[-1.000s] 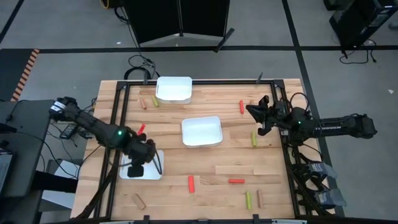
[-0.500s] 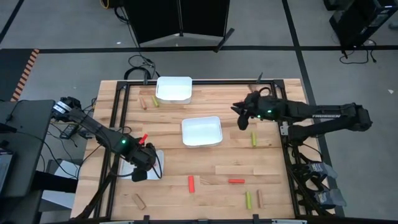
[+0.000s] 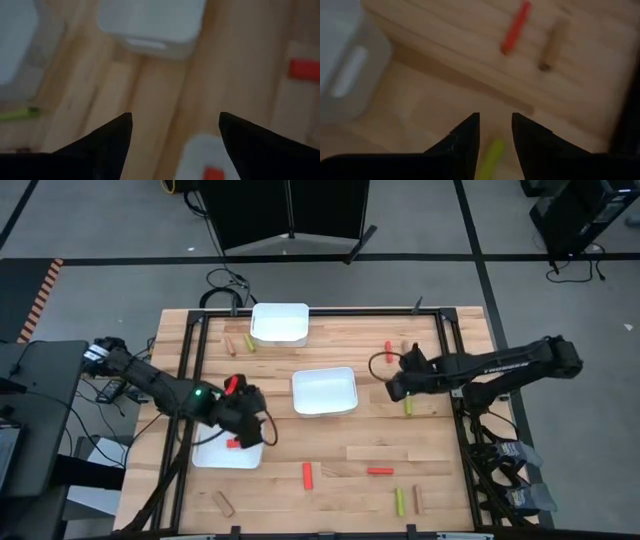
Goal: Sort blocks
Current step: Put the green block into the top white bin
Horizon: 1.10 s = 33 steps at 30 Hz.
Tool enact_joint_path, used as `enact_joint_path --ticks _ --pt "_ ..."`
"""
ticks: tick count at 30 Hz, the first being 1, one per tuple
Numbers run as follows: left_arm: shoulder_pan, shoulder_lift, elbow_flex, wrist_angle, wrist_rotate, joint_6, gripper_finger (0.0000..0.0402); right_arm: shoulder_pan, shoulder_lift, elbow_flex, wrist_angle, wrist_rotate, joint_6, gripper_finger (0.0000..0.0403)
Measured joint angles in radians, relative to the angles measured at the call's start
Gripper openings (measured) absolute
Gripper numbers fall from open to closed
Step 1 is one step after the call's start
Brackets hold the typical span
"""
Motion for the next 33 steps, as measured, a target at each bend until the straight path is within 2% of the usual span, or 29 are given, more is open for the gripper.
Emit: enact_joint_path --ticks 4,7,11,15,19,25,33 --pt "0.074 0.0 0.0 0.13 -0.079 0.111 0.0304 0.051 0.045 -0.019 -0.098 -0.008 0.187 0.0157" --pt "0.131 0.0 0.0 0.281 -0.121 0.2 0.0304 0.071 0.074 -0.048 -0.105 -0.07 0.25 0.0193" --pt "0.204 -0.023 0.0 0.416 -0.151 0.314 0.0301 0.099 0.106 -0.074 -0.034 -0.114 0.275 0.0248" --pt "0.28 -0.086 0.009 0.451 -0.155 0.38 0.0296 0.11 0.133 -0.105 0.065 -0.136 0.276 0.0296" --pt "0.322 -0.195 0.013 0.486 -0.155 0.442 0.029 0.11 0.165 -0.147 0.14 -0.16 0.288 0.0322" --pt "0.334 -0.348 0.013 0.456 -0.154 0.457 0.0285 0.109 0.203 -0.211 0.163 -0.189 0.339 0.031" --pt "0.334 -0.496 -0.016 0.446 -0.152 0.449 0.0284 0.107 0.238 -0.292 0.34 -0.194 0.349 0.0234"
